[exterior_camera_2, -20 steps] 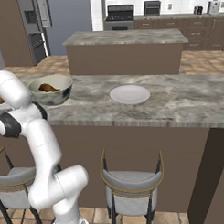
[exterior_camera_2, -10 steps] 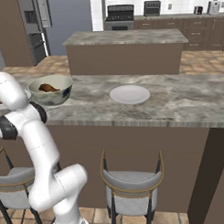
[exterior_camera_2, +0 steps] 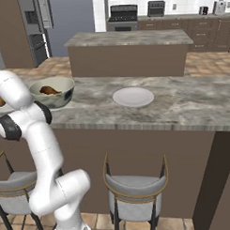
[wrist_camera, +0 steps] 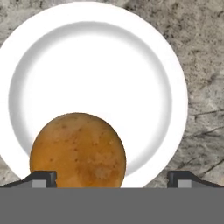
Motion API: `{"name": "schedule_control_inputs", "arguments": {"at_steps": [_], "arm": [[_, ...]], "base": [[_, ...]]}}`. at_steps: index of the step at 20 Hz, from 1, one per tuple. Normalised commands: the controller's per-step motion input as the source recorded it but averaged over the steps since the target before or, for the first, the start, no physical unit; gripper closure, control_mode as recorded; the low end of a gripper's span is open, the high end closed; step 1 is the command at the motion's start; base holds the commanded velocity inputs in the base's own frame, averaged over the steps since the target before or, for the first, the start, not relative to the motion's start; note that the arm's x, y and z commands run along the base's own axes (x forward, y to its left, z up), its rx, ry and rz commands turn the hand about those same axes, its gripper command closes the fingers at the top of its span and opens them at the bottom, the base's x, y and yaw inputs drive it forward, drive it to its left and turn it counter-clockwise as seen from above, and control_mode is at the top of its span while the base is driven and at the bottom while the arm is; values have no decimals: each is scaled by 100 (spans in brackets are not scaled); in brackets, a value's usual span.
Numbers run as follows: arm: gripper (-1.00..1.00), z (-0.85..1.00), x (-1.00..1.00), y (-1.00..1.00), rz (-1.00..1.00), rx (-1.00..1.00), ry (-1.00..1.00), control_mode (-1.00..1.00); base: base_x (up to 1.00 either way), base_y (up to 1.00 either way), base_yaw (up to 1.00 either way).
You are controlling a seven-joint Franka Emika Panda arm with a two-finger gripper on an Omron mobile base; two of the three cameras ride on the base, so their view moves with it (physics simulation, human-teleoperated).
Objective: Pick the chicken drumstick and potato from their plates and place them in the bowl. Then put the bowl in the fridge.
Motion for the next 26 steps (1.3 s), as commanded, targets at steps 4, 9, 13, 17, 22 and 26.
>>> {"name": "schedule_control_inputs", "arguments": {"at_steps": [4,9,13,17,22,26], "arm": [[-100,-9,-7,-10,0,1,0,-100],[-100,-7,-8,-1,0,7,0,-100],[-100,0,0,0,-3,11,0,-100],[-100,-3,0,1,-6,12,0,-100],[-100,-10,-3,0,-11,4,-2,-100],[-100,-11,-8,0,-13,2,0,-100]], "base": [[0,0,0],[0,0,0],[0,0,0],[0,0,0],[0,0,0],[0,0,0]]}}
